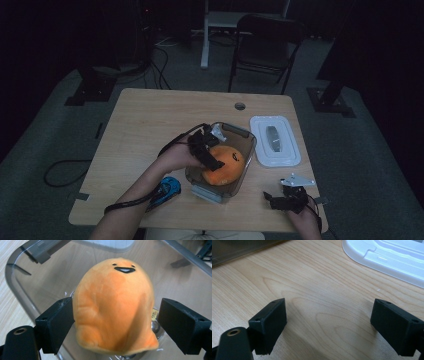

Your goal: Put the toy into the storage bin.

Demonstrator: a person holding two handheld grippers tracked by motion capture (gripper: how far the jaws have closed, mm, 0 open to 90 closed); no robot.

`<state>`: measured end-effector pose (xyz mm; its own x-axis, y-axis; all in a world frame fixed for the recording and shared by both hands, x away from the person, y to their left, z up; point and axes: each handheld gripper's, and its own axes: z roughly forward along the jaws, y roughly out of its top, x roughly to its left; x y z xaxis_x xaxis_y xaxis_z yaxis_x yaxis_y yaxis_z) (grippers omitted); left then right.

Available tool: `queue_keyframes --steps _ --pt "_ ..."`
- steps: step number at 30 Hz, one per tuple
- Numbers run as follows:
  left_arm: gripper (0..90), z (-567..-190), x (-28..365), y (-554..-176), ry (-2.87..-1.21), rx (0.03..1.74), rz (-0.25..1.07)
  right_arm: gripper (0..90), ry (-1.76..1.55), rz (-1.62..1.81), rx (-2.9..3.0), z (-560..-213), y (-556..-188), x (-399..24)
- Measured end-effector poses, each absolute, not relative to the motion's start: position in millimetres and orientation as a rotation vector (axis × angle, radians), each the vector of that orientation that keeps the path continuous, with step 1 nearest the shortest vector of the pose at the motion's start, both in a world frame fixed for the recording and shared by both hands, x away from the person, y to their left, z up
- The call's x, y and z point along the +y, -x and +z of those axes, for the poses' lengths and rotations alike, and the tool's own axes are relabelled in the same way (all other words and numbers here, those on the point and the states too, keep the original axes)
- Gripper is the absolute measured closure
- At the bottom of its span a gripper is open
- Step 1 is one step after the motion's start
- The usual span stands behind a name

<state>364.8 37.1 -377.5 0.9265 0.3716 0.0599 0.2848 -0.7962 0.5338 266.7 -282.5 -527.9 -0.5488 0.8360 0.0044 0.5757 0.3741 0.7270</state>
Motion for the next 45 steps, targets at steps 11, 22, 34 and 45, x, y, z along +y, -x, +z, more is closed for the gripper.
queue_keyframes --steps 11,22,34,45 --pt "14.4 -370 70 -358 -2.5 0.51 0.254 12.9 -1.231 0.984 2.275 -528 -267 -283" --pt "14.5 -362 106 -344 -2.47 0.563 0.299 12.9 -1.231 0.984 2.275 -528 -267 -282" --pt "14.6 -375 136 -333 -2.456 0.63 0.301 12.9 -1.231 0.983 2.275 -528 -267 -283" --pt "14.6 -401 162 -323 -2.454 0.708 0.259 12.9 -1.228 0.983 2.276 -528 -267 -283"
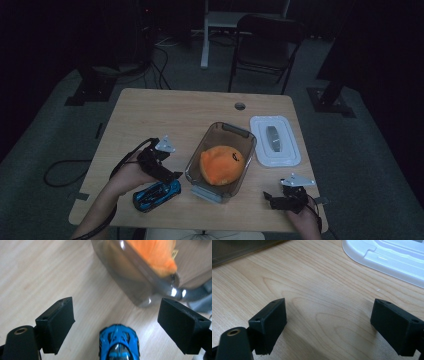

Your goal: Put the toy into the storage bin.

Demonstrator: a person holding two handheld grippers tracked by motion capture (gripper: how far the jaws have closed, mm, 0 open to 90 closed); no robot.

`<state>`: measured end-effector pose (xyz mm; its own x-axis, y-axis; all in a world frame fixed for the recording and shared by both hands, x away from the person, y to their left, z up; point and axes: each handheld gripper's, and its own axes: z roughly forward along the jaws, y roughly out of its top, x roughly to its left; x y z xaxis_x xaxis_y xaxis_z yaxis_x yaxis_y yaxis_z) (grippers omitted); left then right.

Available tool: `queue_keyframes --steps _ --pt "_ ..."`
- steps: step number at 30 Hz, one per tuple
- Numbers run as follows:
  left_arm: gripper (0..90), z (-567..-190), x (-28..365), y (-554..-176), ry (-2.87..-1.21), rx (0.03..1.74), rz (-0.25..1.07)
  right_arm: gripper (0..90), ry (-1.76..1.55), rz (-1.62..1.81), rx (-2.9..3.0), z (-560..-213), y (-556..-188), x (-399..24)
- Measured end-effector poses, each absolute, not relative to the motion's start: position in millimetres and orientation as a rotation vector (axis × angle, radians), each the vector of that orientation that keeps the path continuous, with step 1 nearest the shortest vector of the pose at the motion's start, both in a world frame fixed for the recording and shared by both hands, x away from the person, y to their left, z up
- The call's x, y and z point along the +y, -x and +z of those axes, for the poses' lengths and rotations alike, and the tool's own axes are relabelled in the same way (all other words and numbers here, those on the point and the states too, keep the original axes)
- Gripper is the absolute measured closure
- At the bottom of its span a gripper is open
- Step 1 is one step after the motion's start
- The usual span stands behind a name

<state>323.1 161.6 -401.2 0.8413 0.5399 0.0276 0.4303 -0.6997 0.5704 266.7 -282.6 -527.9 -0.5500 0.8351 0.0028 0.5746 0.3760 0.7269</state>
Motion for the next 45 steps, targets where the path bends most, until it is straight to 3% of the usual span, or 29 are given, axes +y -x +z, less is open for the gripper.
queue_keyframes --steps 26,42,45 --pt "14.5 -482 200 -284 -2.557 0.865 0.179 12.9 -1.231 0.982 2.276 -528 -267 -283" --pt "16.2 -497 197 -284 -2.622 0.824 0.192 12.9 -1.231 0.983 2.275 -528 -267 -282" --pt "21.5 -496 196 -284 -2.613 0.82 0.196 12.9 -1.231 0.983 2.275 -528 -267 -282"
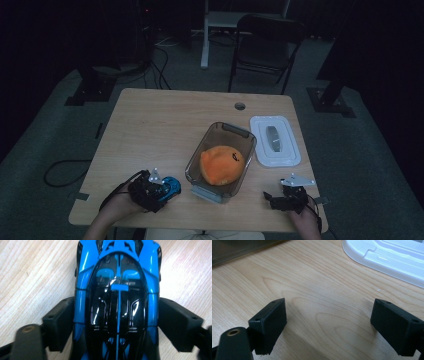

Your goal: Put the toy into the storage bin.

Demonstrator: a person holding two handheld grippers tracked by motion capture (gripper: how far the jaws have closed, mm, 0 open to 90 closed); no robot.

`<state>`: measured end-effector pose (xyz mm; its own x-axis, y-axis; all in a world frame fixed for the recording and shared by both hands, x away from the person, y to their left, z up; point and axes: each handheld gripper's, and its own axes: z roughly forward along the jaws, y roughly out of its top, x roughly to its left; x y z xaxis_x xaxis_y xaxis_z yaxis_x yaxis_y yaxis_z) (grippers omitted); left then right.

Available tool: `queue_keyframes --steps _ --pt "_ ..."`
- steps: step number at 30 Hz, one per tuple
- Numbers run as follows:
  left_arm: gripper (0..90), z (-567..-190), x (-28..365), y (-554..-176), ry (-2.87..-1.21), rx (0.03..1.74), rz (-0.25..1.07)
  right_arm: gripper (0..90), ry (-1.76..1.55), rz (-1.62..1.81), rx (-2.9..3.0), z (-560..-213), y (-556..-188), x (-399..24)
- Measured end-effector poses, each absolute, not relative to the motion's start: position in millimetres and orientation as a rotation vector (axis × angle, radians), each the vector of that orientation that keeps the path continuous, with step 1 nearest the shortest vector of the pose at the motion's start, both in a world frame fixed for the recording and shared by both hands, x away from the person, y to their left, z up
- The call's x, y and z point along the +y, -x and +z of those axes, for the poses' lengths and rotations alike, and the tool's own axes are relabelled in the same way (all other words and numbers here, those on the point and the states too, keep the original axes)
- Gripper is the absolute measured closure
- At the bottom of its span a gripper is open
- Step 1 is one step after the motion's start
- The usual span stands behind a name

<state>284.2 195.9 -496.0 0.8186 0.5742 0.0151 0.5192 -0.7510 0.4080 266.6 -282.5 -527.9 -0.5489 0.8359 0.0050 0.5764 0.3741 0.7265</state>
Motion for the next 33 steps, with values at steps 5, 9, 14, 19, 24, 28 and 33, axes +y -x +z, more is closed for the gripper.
queue_keyframes --steps 5,9,14,19,24,28,33 --pt "26.1 -495 196 -286 -2.609 0.831 0.198 12.8 -1.236 0.98 2.272 -528 -267 -282" --pt "26.3 -495 194 -288 -2.611 0.834 0.195 12.7 -1.238 0.978 2.272 -528 -267 -282" --pt "26.7 -489 194 -291 -2.584 0.836 0.186 12.8 -1.234 0.977 2.271 -528 -268 -280" --pt "29.0 -488 197 -297 -2.594 0.86 0.176 12.9 -1.196 0.967 2.287 -523 -270 -269" --pt "28.9 -483 200 -299 -2.571 0.867 0.173 12.8 -1.146 0.993 2.299 -517 -270 -252" --pt "29.0 -474 204 -302 -2.553 0.884 0.189 12.8 -1.117 1.019 2.334 -516 -272 -235" --pt "28.9 -462 209 -306 -2.547 0.89 0.201 12.5 -1.072 1.039 2.382 -517 -277 -207"
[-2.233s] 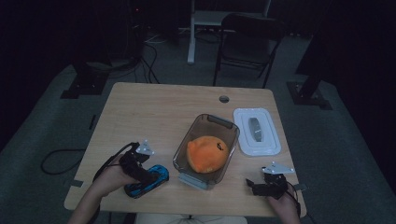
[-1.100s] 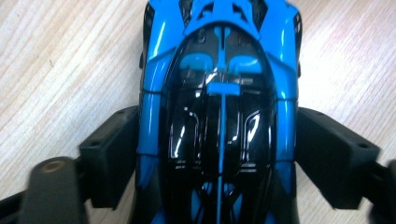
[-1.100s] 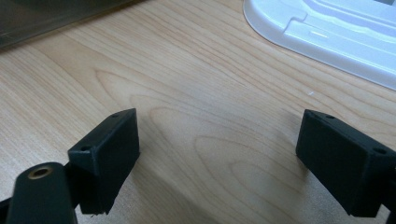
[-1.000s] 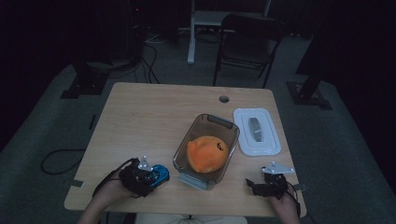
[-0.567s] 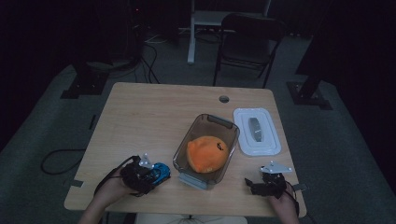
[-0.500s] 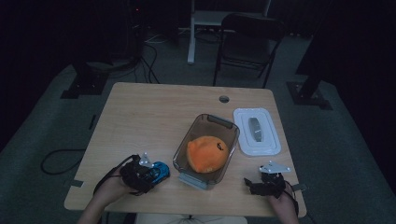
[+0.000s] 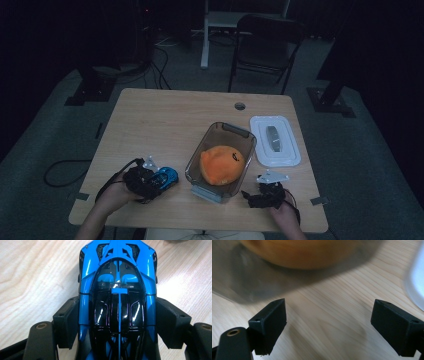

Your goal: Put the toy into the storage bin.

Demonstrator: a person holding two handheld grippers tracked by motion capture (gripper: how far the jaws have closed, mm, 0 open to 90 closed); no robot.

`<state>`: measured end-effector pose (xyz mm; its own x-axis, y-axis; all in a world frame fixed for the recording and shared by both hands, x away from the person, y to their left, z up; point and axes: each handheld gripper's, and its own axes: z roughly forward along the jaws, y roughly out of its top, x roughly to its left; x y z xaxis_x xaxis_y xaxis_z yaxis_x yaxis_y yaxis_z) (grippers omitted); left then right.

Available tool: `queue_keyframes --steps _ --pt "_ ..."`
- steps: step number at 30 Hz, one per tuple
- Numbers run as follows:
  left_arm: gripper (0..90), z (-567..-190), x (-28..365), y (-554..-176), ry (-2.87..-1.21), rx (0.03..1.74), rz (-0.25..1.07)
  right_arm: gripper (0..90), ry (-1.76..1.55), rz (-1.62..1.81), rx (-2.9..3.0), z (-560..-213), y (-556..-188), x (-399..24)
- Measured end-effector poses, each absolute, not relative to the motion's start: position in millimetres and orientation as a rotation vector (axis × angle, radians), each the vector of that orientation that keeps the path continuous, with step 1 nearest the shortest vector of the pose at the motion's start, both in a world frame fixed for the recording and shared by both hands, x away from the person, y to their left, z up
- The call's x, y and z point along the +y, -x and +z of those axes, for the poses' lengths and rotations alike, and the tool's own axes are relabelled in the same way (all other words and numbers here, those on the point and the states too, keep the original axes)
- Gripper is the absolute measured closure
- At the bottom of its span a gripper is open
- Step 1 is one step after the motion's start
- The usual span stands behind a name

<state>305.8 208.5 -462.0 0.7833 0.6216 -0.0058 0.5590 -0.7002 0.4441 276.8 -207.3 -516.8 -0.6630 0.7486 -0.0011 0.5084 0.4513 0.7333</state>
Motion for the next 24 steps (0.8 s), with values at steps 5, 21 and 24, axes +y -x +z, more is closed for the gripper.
queue_keyframes --steps 5,21,24 --pt "28.9 -446 214 -309 -2.524 0.891 0.225 12.3 -1.037 1.069 2.396 -516 -280 -184" --pt "28.9 -385 231 -326 -2.452 0.935 0.372 12.3 -1.045 1.033 2.371 -513 -284 -168" --pt "28.9 -373 223 -329 -2.442 0.921 0.379 12.3 -1.076 0.997 2.343 -516 -282 -182"
